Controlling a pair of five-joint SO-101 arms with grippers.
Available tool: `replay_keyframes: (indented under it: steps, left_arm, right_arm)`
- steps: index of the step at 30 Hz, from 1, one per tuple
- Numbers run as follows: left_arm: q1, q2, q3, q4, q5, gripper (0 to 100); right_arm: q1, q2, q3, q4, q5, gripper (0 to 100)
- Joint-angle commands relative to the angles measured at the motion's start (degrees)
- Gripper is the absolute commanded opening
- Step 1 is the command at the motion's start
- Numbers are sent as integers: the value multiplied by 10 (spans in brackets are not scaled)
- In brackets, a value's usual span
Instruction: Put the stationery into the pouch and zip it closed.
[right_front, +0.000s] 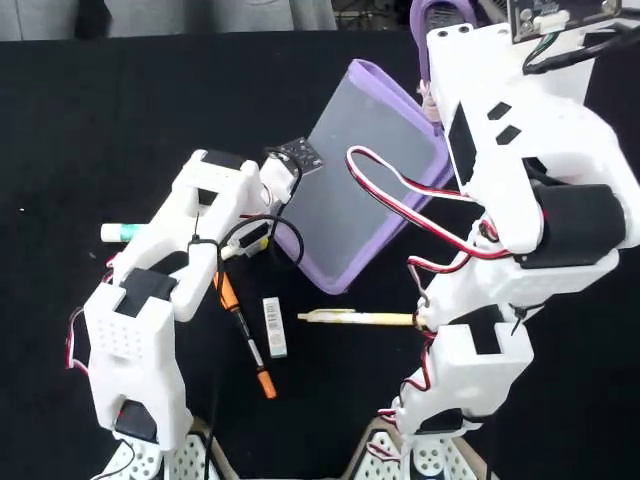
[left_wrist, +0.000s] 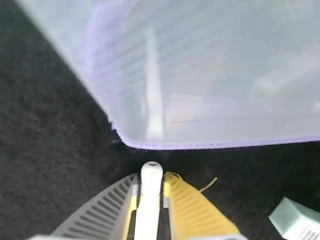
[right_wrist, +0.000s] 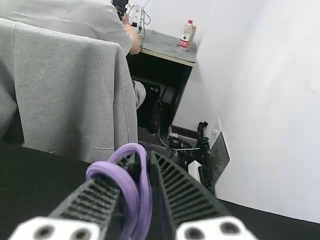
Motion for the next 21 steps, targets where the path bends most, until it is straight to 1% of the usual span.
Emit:
replay_keyframes:
  steps: [1,6,12,18,20,21]
  left_arm:
    - [-8,1,-45,25,-3,29]
    - [-8,-62,-109,120,-1,29]
    - [-8,-200,-174,212,0,29]
    - [-15,-364,-177,225,2,29]
    - [-27,-418,-181,222,19,29]
    - [-35,-444,-179,208,35,29]
  right_arm:
    - [-11,-6,-10,-1,3,25]
    - [-12,-6,-10,0,2,25]
    - [-50,-6,-10,9,3,25]
    - [-87,-6,-10,20,3,25]
    - [-103,-7,-11,27,3,25]
    - [-113,-7,-11,30,3,25]
